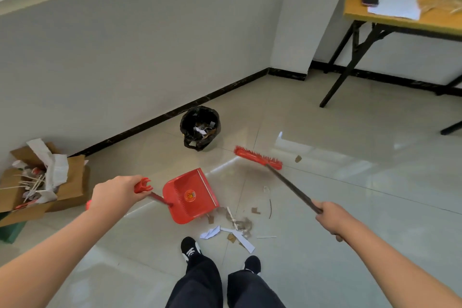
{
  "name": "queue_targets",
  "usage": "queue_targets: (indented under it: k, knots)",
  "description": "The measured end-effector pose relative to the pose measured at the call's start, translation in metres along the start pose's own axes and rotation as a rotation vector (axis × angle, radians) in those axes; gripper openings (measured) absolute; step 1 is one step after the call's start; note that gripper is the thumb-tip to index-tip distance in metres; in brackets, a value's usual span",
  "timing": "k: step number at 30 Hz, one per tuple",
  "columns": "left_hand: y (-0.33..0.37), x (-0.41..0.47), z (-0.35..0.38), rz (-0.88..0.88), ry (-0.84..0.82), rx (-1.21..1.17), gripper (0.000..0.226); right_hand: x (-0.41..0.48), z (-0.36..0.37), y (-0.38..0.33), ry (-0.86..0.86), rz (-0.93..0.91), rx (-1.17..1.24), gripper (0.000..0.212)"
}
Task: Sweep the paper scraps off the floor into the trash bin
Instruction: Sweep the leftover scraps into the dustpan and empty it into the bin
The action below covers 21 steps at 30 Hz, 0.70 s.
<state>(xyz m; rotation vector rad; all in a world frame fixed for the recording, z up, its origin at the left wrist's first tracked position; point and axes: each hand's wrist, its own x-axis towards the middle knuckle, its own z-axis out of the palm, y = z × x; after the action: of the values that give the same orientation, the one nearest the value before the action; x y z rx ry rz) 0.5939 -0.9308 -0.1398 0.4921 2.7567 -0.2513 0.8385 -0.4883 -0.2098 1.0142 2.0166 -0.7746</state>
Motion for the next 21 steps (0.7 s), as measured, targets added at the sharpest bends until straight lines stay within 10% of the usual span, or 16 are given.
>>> queue_targets:
  k: [13,21]
  knots:
    - [0.076,0.008,0.013,0.005,0.074,-0.152,0.025,0.132,-0.022,0.041,0.098,0.221,0.393,0.016]
    - [0.115,0.04,-0.001,0.12,0.014,-0.103,0.016,0.113,0.027,0.074,0.066,0.216,0.334,0.026]
